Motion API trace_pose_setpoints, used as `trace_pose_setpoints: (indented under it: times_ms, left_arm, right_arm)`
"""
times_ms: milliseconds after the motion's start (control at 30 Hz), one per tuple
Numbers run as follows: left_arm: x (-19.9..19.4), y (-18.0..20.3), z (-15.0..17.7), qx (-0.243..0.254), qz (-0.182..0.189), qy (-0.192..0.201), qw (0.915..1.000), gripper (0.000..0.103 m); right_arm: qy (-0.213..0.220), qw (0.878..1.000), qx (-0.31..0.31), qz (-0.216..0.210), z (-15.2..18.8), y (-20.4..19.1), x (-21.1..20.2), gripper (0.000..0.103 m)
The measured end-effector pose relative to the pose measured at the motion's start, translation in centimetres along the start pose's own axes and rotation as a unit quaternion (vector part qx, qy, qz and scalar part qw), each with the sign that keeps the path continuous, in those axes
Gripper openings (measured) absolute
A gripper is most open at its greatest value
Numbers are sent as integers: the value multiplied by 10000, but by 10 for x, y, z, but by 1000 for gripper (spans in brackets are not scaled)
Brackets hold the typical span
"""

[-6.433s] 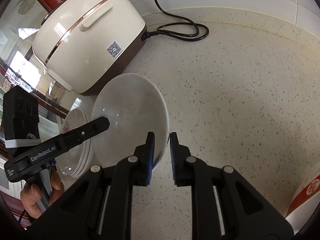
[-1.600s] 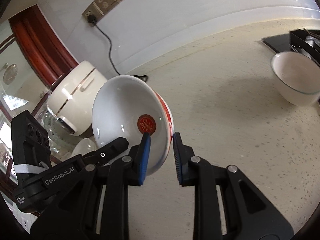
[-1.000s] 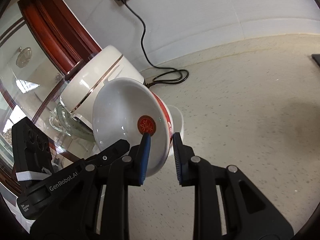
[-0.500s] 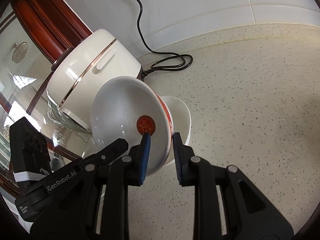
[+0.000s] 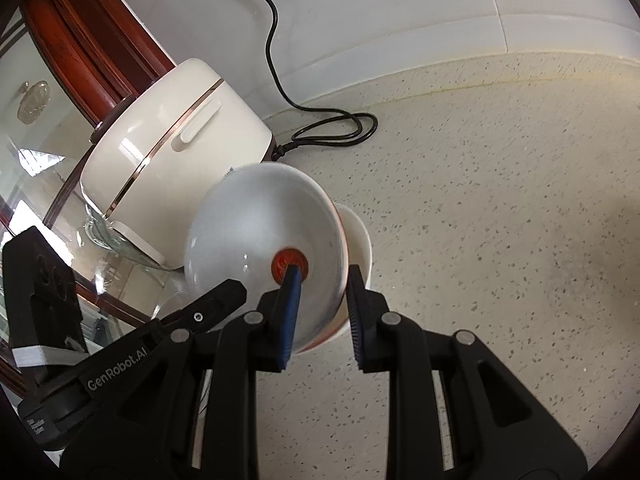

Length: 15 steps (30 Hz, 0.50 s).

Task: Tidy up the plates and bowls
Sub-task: 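Carry the red-rimmed bowl with both tools over the white pink-flower bowl, then lower the red-rimmed bowl into the white bowl and open both tools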

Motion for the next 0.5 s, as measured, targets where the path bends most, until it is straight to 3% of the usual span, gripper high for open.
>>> trace_pose_setpoints:
  times_ms: [133, 200, 500]
  left_arm:
    - [-4, 0, 1, 64, -93, 54, 9999, 19]
    - [-8, 2, 1, 167, -308, 153, 9993, 17]
    - [-11, 3, 2, 243, -331, 196, 9990, 17]
  right_arm:
    - [54, 9998, -118, 122, 0, -3, -1, 26]
    - [81, 9997, -157, 172, 0, -4, -1, 26]
    - [171, 9985, -334, 390, -1, -7, -2, 27]
Point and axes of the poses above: each gripper's, at about its wrist camera, not at the fingertips, and x roughly the way its jaws point, y to its right, z to its underside, the point moved 1 cm from there along x, roughly the way its jaws point, and after that the axes turned 3 degrees about -x, right-handed, at the moved point
